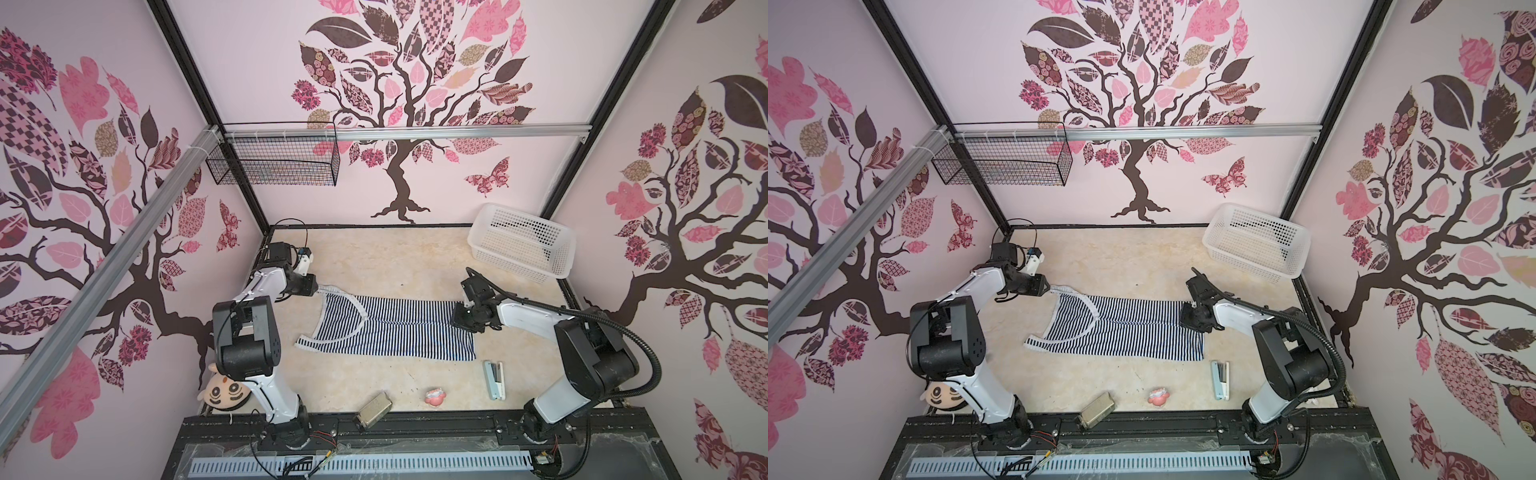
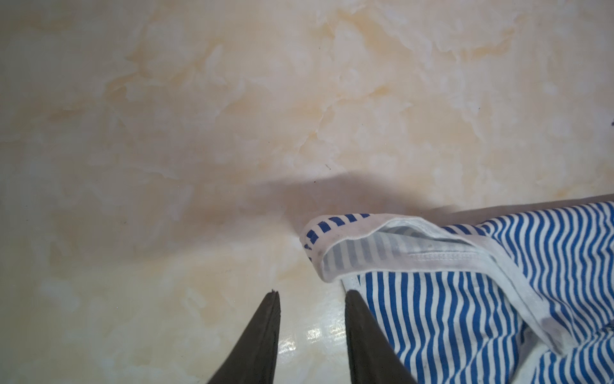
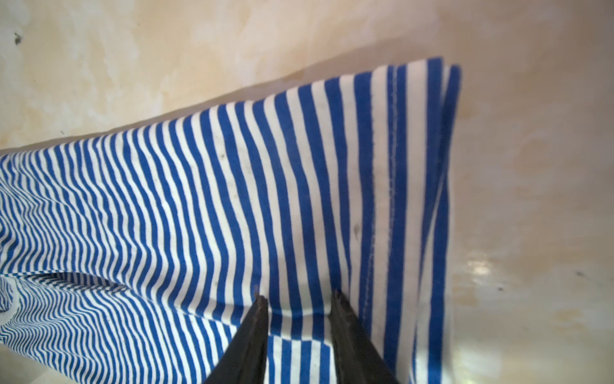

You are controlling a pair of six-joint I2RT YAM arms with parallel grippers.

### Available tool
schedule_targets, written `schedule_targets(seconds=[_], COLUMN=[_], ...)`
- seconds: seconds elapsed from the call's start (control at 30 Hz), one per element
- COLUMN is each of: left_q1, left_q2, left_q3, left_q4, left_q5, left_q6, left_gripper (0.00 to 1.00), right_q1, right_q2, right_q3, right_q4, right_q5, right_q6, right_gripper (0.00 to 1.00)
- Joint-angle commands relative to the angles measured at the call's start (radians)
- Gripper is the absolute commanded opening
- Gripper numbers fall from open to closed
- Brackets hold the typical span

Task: Fold and stack tank tops
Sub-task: Smooth out the tank top at the center of the table.

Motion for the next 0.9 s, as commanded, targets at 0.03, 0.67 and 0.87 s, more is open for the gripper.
schedule_targets(seconds=[0.03, 0.67, 0.87], left_q1=[0.005, -0.007, -0.009], left_q2=[-0.007, 0.126, 0.14], left_q3=[0.021, 0.114, 0.097], left_q4=[0.007, -0.069, -0.043], left_q5=[0.05, 0.037, 0.007], left_q6=[0.009, 0.052, 0.054], left_gripper=[0.4, 0.37, 0.36], right_q1=[0.004, 0.005, 0.004], right_q2=[0.066, 0.089, 0.097], right_q3=[-0.047, -0.036, -0.037], right_q4=[-0.083, -0.068, -0.067], right_q5=[0.006, -0.005, -0.009], right_q6=[-0.005, 0.002, 0.001], right_gripper=[0.36, 0.35, 0.34])
